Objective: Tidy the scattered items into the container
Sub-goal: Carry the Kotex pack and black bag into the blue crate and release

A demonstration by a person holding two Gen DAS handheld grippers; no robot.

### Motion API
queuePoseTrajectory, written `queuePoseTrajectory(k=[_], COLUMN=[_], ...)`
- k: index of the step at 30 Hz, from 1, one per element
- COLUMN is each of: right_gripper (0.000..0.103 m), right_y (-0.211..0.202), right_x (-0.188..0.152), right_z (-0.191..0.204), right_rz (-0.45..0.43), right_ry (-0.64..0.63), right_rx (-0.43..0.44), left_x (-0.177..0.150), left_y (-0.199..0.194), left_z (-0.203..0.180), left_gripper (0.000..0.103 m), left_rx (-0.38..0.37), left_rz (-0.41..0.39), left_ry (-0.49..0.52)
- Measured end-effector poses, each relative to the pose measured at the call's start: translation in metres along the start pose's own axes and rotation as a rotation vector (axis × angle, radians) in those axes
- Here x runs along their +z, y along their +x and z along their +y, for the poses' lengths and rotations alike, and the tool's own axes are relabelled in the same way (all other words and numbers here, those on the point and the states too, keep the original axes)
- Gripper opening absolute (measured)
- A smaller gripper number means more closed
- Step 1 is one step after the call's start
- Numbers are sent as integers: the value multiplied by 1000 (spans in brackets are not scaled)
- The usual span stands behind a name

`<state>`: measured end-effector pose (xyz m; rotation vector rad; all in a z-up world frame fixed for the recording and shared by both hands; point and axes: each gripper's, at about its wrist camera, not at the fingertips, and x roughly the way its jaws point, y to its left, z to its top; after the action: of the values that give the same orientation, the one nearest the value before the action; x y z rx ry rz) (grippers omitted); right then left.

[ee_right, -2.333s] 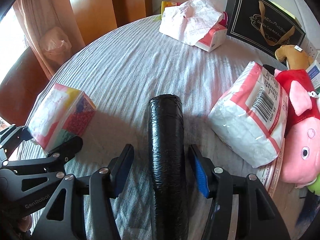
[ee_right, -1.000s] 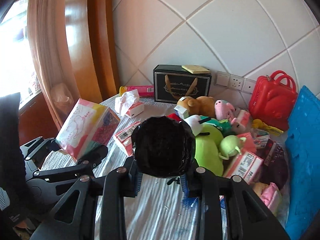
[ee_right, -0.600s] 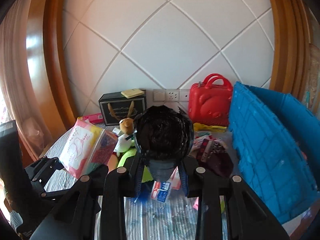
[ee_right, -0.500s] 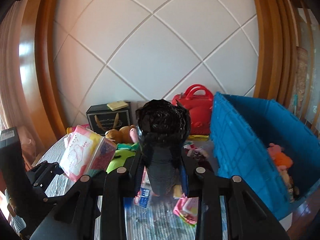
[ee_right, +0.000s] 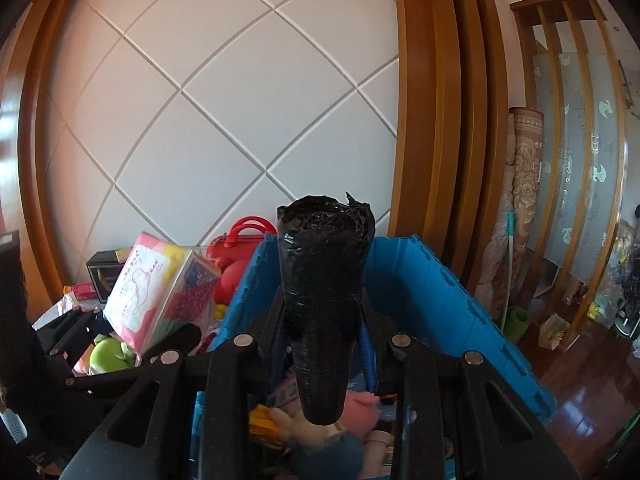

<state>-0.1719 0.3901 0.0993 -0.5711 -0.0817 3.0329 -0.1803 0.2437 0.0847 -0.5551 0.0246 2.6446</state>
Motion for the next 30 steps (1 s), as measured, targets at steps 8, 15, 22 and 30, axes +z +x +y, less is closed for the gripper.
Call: queuePoseTrajectory(k=[8,15,22,30], right_gripper=[30,30,31,82], right_y=[40,60,72,64], right_x=[-45,-75,-85,-84], right_z=[-86,-119,-140,-151], right_rz=[162,251,291,258], right_ry=[27,58,89,121], right_rx=[33,14,24,-8], left_x=[-24,-48,-57,-62], left_y=[65,90,92,83], left_z=[-96,-119,-131,-123], left_gripper=[67,68,84,89], left_rx=[46,85,92,102], left_rz=[163,274,286,272], left_ry=[27,48,65,53])
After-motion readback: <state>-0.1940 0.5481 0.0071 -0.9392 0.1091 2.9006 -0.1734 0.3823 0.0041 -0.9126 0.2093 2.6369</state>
